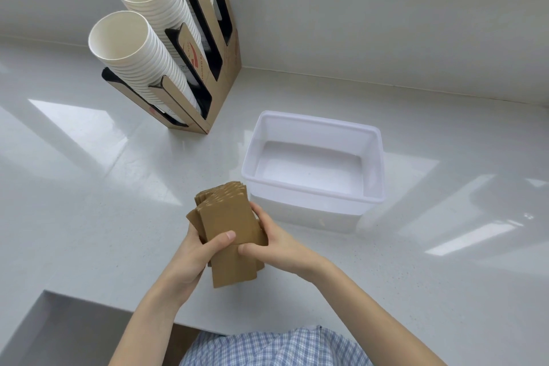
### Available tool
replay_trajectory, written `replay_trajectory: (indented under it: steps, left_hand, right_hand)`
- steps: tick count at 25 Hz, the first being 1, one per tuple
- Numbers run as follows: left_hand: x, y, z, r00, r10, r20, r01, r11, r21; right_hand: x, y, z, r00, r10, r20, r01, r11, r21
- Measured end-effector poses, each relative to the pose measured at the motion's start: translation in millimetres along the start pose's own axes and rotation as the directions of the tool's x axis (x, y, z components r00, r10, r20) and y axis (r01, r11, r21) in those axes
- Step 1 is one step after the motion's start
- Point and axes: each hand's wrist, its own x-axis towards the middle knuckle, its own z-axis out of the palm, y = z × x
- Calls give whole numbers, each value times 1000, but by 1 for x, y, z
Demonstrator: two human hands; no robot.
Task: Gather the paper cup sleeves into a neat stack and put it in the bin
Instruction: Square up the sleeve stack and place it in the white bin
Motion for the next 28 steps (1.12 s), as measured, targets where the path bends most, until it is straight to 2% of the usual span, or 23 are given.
replay_trajectory:
  steps: [3, 7, 11, 14, 21, 28]
  left_hand:
    - [0, 4, 10, 996, 57, 71, -63, 994, 87]
    - [7, 11, 34, 975, 127, 182, -158, 973, 168]
    - [17, 13, 58, 941, 138, 307, -216, 948, 234]
    - [27, 9, 66, 927, 142, 346, -250, 924, 291]
    - [33, -2, 73, 909, 53, 414, -211, 914, 346]
    - [34, 8, 70, 920, 49, 389, -221, 885, 410]
  right_hand:
    - [-11, -2, -10, 994, -104, -29, 103, 995, -17]
    - [-30, 7, -26, 959, -205, -196, 180, 974, -141]
    - [-48, 22, -43, 930, -224, -291, 172, 966, -192]
    - [-50, 33, -48, 904, -231, -359, 158, 962, -222]
    - [-45, 56, -43, 914, -167, -369, 95, 974, -207]
    - [-40, 61, -44, 907, -182, -381, 90, 965, -247]
